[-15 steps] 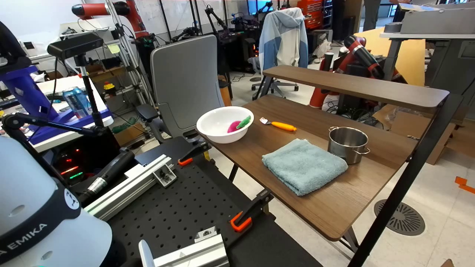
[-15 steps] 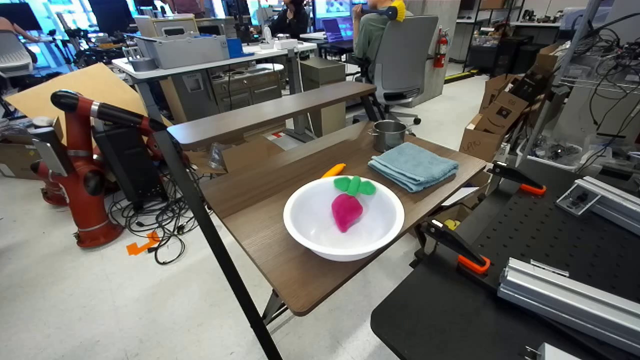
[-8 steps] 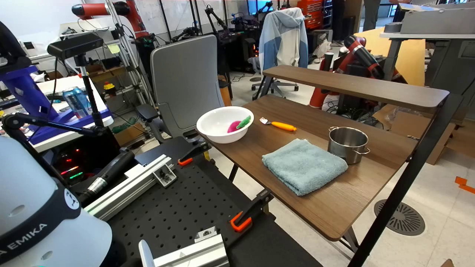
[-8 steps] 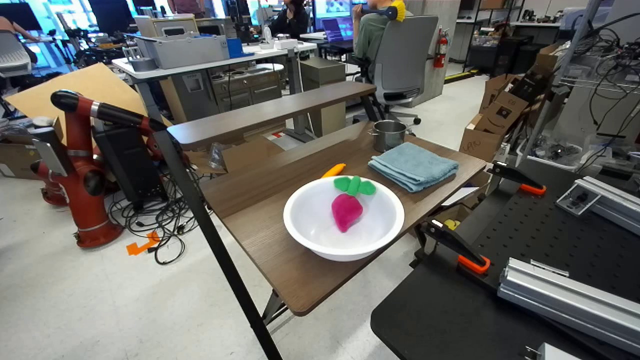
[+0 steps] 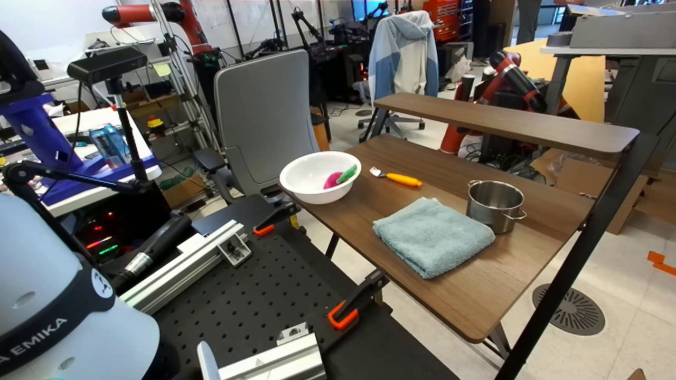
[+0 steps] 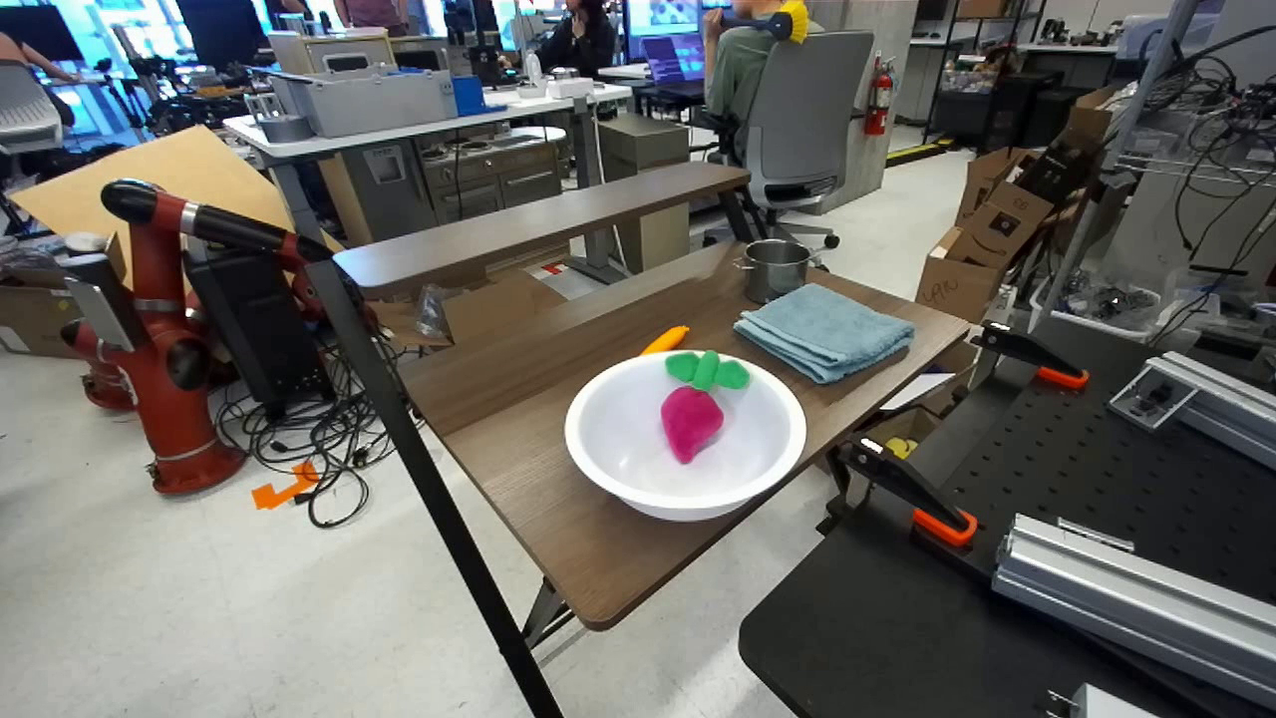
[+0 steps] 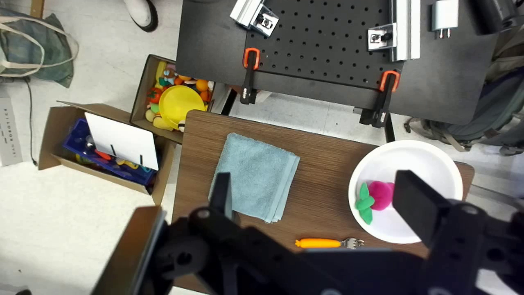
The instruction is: Slide the blue towel backwards
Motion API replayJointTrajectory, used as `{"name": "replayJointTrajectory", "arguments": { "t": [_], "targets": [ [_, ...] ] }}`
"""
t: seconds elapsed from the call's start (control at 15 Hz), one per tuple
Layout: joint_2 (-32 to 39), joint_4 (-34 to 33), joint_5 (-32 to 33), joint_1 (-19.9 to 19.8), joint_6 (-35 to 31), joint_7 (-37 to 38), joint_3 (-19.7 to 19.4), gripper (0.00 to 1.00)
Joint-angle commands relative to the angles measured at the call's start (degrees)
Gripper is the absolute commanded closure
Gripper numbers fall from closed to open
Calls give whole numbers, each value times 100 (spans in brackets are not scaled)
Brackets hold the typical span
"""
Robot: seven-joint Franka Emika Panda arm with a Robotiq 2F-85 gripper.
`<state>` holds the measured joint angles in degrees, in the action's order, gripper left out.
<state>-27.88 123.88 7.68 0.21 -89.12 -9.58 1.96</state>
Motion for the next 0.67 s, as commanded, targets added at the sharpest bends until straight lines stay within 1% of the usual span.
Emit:
{"name": "replayJointTrajectory", "arguments": {
  "t": [0.0,0.4,0.6],
  "targets": [
    [7,-12,30,99,16,35,-75,0],
    [32,2,15,80,-35,103,-80,0],
    [103,244,35,-4,-646,652,-36,0]
  ]
}}
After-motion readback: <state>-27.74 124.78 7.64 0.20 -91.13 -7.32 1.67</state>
